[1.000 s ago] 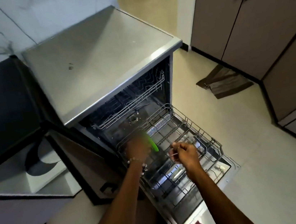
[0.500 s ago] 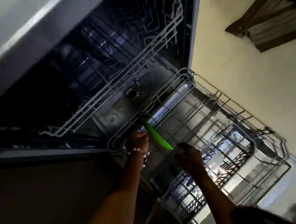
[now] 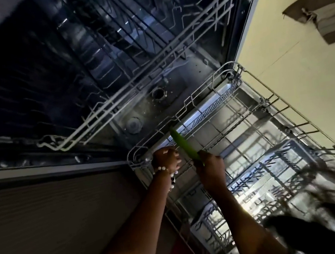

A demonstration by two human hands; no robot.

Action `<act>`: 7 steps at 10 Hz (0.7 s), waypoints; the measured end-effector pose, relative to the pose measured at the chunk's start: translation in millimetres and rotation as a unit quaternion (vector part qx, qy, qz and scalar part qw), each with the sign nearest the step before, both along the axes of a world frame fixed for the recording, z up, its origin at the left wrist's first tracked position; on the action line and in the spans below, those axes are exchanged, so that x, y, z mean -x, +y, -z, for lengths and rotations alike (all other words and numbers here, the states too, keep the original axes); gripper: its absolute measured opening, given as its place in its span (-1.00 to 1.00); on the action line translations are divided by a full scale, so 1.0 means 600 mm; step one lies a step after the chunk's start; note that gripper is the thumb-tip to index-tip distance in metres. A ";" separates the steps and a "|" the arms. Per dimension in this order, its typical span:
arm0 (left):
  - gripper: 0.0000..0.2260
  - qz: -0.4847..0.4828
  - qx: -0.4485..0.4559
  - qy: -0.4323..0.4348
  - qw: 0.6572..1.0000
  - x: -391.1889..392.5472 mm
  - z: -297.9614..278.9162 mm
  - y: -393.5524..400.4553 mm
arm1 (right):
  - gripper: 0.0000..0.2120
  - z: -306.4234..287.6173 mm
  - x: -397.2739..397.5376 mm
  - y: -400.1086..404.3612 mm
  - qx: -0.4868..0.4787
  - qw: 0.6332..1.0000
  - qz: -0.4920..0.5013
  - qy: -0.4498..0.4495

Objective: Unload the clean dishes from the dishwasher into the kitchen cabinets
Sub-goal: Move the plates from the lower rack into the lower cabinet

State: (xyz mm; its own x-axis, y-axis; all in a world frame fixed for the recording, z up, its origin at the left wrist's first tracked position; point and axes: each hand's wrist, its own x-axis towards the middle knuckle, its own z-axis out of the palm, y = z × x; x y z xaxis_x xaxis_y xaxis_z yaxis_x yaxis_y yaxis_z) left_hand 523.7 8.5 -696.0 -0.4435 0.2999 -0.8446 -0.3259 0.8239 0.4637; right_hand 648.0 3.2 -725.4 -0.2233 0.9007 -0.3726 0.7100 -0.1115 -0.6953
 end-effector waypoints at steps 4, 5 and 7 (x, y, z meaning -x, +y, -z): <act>-0.77 -0.053 -0.054 0.026 0.997 -0.053 -0.207 -0.086 | -0.82 -0.297 -0.111 -0.041 -0.020 0.992 -0.050 0.117; -0.67 -0.062 -0.074 0.056 0.994 -0.099 -0.328 -0.122 | -0.86 -0.394 -0.157 -0.071 -0.020 0.983 -0.051 0.173; -0.64 -0.055 -0.168 0.101 0.979 -0.158 -0.503 -0.241 | -0.90 -0.592 -0.228 -0.143 -0.029 0.954 -0.067 0.291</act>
State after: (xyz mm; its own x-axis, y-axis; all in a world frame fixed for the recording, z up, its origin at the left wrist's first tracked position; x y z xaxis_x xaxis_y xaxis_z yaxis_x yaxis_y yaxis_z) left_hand 618.7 -136.3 -394.2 -0.6373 0.4859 -0.5982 -0.2775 0.5795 0.7663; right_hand 784.6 -82.8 -370.1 -0.4913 0.8652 -0.1001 0.2064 0.0040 -0.9785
